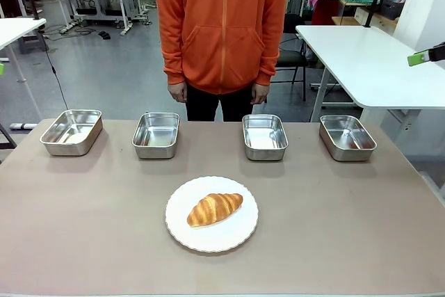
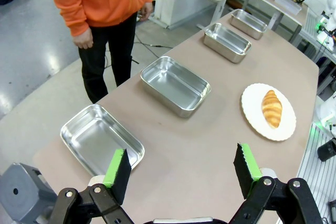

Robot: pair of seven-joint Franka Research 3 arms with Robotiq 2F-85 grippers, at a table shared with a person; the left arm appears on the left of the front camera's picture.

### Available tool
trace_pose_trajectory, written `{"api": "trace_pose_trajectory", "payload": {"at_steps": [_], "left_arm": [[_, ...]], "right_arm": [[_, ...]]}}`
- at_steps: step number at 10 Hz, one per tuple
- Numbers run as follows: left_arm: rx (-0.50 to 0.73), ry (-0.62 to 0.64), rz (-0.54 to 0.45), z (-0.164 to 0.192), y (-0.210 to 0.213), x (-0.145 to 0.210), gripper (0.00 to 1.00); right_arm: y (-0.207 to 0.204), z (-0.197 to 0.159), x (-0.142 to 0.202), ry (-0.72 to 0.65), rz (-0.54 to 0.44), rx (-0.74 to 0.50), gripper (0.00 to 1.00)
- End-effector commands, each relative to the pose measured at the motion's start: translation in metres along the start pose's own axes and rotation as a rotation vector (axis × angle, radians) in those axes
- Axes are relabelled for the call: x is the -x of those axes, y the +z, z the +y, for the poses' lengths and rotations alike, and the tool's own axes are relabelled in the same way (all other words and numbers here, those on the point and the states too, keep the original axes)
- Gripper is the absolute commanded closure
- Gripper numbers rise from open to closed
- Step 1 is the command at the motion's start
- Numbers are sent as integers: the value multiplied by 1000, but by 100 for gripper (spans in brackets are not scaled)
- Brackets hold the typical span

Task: Place the bread in the container.
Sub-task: Place the Butter Roll into the Airtight Container indicated by the human.

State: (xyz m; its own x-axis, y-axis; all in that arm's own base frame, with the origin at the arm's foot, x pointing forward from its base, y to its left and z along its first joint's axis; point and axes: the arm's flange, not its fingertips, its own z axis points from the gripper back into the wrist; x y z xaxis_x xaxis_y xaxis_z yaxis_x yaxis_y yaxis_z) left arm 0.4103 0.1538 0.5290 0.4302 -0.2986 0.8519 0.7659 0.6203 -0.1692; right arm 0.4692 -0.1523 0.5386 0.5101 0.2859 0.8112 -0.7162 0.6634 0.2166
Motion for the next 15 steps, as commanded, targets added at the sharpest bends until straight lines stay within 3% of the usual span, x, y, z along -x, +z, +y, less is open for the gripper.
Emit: {"api": "trace_pose_trajectory", "payload": {"at_steps": [1,15], "left_arm": [[-1,-1,-3,0,1,0,0],[-1,-1,-3,0,1,0,0]], "right_arm": [[-1,0,-2,4,-5,8,0],[-1,0,-2,4,-5,8,0]]}}
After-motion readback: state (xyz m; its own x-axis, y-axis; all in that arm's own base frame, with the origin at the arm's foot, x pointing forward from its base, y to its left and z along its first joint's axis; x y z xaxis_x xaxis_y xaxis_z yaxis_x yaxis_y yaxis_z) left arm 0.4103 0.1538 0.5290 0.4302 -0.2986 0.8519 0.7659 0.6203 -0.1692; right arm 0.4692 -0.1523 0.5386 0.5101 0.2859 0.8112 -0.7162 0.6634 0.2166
